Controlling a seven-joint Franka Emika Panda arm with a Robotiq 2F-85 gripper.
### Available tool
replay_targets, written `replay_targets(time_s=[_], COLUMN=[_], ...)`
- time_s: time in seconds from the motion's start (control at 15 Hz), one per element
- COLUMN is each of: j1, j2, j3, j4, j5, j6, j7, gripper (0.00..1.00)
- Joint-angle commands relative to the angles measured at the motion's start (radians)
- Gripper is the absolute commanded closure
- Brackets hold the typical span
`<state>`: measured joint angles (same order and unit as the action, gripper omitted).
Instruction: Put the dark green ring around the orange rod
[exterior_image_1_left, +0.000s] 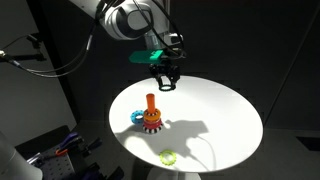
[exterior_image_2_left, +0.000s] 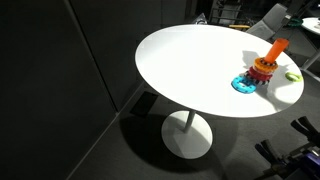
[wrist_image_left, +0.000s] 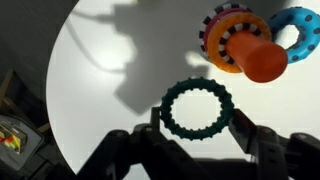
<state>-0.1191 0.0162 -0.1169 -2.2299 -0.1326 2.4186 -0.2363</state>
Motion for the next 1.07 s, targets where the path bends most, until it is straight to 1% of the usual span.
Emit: replay_targets(time_s=[0.0, 0.73, 1.0], j1=[0.009, 0.022, 0.026], j2=[-0.045, -0.047, -0.047], j3=[0.011, 0.023, 0.027], j4=[-0.032, -0.073, -0.087], j5=[0.048, 0.116, 0.119], j6=[-0.033, -0.061, -0.055], j7=[-0.024, -0.059, -0.061], gripper=[0.55, 0.55, 0.55])
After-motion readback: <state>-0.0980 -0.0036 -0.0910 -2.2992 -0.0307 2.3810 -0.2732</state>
